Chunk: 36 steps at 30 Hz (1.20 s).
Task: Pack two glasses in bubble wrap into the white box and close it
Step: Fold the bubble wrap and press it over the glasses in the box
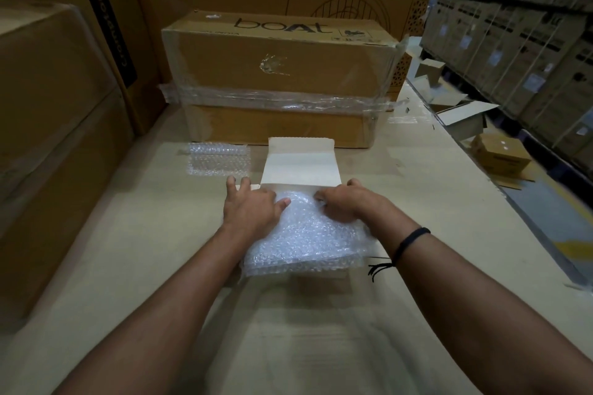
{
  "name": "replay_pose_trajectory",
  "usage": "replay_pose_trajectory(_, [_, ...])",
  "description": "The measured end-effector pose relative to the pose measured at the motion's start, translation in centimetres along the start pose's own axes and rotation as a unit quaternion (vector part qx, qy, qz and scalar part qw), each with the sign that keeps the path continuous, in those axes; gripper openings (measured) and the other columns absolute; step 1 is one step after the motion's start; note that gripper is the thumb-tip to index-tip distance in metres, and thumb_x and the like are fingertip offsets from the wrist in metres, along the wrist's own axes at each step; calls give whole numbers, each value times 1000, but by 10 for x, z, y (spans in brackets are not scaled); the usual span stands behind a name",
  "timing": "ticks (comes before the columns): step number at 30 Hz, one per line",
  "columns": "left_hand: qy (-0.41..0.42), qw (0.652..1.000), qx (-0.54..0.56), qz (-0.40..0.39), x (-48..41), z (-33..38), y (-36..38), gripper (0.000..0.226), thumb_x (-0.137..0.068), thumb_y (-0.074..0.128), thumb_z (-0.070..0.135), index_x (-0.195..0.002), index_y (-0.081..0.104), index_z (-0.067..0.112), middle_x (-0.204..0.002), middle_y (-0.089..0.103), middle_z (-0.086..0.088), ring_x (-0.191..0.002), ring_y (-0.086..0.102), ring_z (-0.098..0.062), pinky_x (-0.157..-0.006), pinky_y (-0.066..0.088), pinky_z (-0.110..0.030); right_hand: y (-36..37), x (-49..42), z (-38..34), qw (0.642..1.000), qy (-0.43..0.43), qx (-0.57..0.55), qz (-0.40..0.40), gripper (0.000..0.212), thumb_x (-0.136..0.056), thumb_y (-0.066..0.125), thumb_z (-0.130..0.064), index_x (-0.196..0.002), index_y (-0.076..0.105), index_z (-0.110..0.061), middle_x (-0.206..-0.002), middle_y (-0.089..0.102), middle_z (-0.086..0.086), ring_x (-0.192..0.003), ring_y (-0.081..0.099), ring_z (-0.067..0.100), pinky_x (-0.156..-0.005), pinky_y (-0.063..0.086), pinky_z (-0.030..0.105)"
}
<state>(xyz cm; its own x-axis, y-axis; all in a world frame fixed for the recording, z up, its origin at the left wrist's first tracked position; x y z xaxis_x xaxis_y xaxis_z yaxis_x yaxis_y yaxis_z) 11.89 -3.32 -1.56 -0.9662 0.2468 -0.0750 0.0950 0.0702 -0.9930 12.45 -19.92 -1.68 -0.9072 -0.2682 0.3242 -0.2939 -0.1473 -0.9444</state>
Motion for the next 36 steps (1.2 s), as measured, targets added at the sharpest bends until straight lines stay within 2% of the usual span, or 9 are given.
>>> replay_pose_trajectory(5, [-7, 998, 13, -60, -6, 3, 3, 73, -96, 4, 60, -116, 64, 26, -121, 64, -3, -135, 31, -30, -110, 4, -57, -28, 14, 16, 990, 49, 1, 131, 34, -87, 46, -13, -115, 59, -28, -106, 67, 3, -106, 54, 24, -92, 30, 39])
replay_pose_trajectory(10, [-1, 995, 17, -97, -10, 2, 2, 63, -98, 13, 58, -122, 62, 25, -129, 61, -7, -139, 26, -31, -112, 2, -57, -6, 16, 13, 995, 47, 62, 65, 27, -95, 48, -39, -119, 57, -33, -112, 66, 0, -112, 49, 24, -90, 31, 39])
replay_pose_trajectory(16, [14, 985, 111, 131, 7, -14, -42, 31, -91, 51, 50, -107, 68, 28, -115, 67, 8, -113, 53, -17, -100, 18, -42, -2, 22, 20, 993, 51, 1, 110, 28, -96, 46, -43, -121, 57, -36, -121, 66, -3, -112, 47, 24, -83, 27, 37])
replay_pose_trajectory(18, [63, 967, 218, 113, 21, -18, -44, 39, -86, 54, 61, -106, 66, 30, -118, 65, 12, -115, 52, -12, -103, 18, -39, -14, 37, 28, 979, 44, -77, 182, 28, -97, 47, -45, -120, 59, -35, -122, 65, -5, -110, 51, 21, -84, 28, 37])
replay_pose_trajectory(21, [150, 945, 288, 32, 55, -14, -33, 66, -64, 50, 85, -109, 60, 38, -121, 58, 19, -118, 44, -4, -107, 18, -36, -19, 74, 26, 955, -26, -194, 223, 47, -85, 58, -61, -120, 60, -30, -125, 61, -9, -114, 53, 14, -98, 33, 38])
replay_pose_trajectory(24, [190, 946, 262, 29, 80, -7, -11, 71, -58, 62, 81, -115, 57, 40, -124, 50, 25, -121, 37, 4, -108, 13, -31, 1, 102, 7, 971, -91, -148, 163, 73, -69, 62, -76, -127, 54, -33, -136, 52, -9, -126, 43, 14, -107, 33, 41])
replay_pose_trajectory(29, [161, 939, 300, 59, 84, -10, -7, 49, -70, 63, 59, -114, 62, 35, -121, 59, 21, -120, 48, -1, -103, 15, -23, 14, 113, -2, 971, -96, -94, 197, 63, -76, 73, -55, -132, 54, -33, -142, 43, 2, -126, 43, 23, -104, 35, 39])
replay_pose_trajectory(32, [121, 940, 315, 46, 77, -15, -13, 42, -79, 63, 51, -117, 63, 34, -123, 62, 17, -117, 53, -9, -102, 26, -25, 6, 118, -4, 961, -78, -136, 229, 61, -80, 73, -47, -134, 51, -31, -139, 41, 3, -111, 51, 23, -90, 46, 35])
replay_pose_trajectory(36, [65, 947, 312, 27, 73, -16, -18, 39, -83, 73, 30, -120, 59, 35, -124, 62, 13, -113, 52, -20, -95, 43, -35, 2, 119, -7, 954, -70, -144, 252, 50, -83, 74, -33, -127, 52, -26, -133, 46, 2, -96, 57, 25, -72, 44, 30])
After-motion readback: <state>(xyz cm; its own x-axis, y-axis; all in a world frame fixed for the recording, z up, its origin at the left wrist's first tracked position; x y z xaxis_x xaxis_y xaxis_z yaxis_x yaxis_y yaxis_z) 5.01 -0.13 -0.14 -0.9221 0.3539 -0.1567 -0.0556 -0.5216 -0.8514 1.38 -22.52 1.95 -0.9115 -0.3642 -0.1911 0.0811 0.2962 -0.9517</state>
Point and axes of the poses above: each hand's wrist, its own x-axis away from the middle knuckle, its own y-axis out of the palm, z = x × y, the point moved 7 cm from there along -x, towards the middle knuckle
